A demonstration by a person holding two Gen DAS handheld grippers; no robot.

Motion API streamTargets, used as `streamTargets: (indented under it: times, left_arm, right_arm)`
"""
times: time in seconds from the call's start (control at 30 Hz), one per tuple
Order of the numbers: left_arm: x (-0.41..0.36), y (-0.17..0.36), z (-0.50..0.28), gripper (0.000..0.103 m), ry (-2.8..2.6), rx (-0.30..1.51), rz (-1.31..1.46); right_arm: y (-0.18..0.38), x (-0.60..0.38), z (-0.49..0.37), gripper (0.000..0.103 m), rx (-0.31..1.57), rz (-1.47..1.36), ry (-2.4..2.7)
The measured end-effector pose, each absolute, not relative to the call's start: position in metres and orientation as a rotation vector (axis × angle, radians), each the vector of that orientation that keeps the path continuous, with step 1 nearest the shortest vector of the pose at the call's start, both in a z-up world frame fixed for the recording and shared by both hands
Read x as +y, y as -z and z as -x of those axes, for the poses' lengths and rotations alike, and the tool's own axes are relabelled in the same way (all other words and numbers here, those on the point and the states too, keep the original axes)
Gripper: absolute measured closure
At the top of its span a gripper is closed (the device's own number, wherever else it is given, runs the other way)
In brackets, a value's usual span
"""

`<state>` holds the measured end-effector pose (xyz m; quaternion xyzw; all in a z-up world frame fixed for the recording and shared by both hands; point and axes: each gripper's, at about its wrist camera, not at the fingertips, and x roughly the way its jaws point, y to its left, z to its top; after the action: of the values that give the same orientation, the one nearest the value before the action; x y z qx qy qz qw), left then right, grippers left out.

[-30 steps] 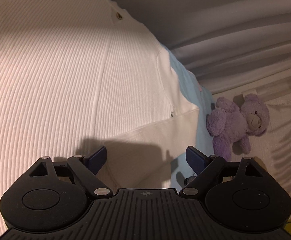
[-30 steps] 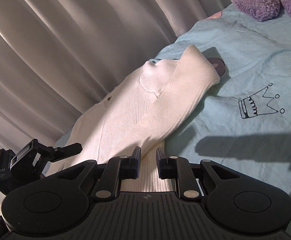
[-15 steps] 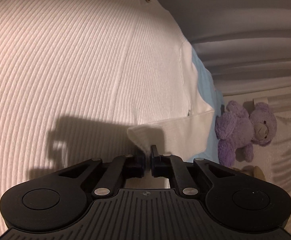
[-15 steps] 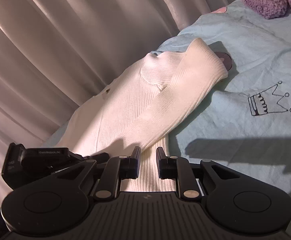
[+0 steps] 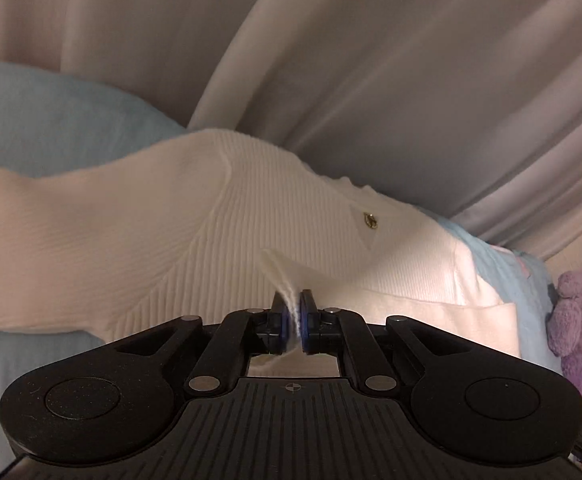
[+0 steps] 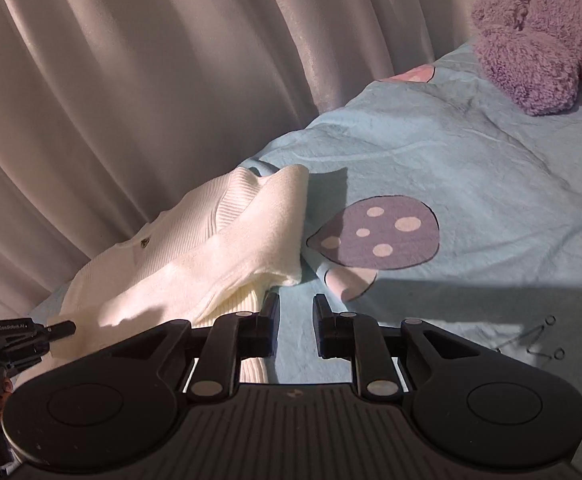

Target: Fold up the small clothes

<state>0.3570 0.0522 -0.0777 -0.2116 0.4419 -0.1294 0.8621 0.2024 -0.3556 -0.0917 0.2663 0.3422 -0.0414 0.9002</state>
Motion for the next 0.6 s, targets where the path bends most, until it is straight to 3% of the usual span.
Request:
streamTargets:
  times: [0.07, 0.1, 0.13, 0.3, 0.6]
  left_arm:
    - [0.055, 0.090, -0.361, 0.086, 0.275, 0.946, 0.486]
    - [0.055, 0.093, -0.363, 0.087, 0.283, 0.948, 0.497]
    - [0.055, 0.094, -0.365, 0.096, 0.288, 0.947, 0.503]
    - [0.060, 0.062, -0.369, 0.096, 0.296, 0.817, 0.453]
    - [0.075, 0.051, -0.381, 0.096, 0.176, 0.764, 0.381]
  right_arm:
    - [0.093, -0.356, -0.215, 0.081, 0.712, -0.549, 0.086]
    - [0.094, -0.356, -0.222, 0.078, 0.713, -0.548, 0.083]
    - [0.094, -0.356, -0.228, 0.074, 0.715, -0.551, 0.083]
    - [0.099, -0.357, -0.258, 0.060, 0.717, -0.539, 0.072]
    - [0.105, -0.336, -0.296, 0.061, 0.726, -0.467, 0.024]
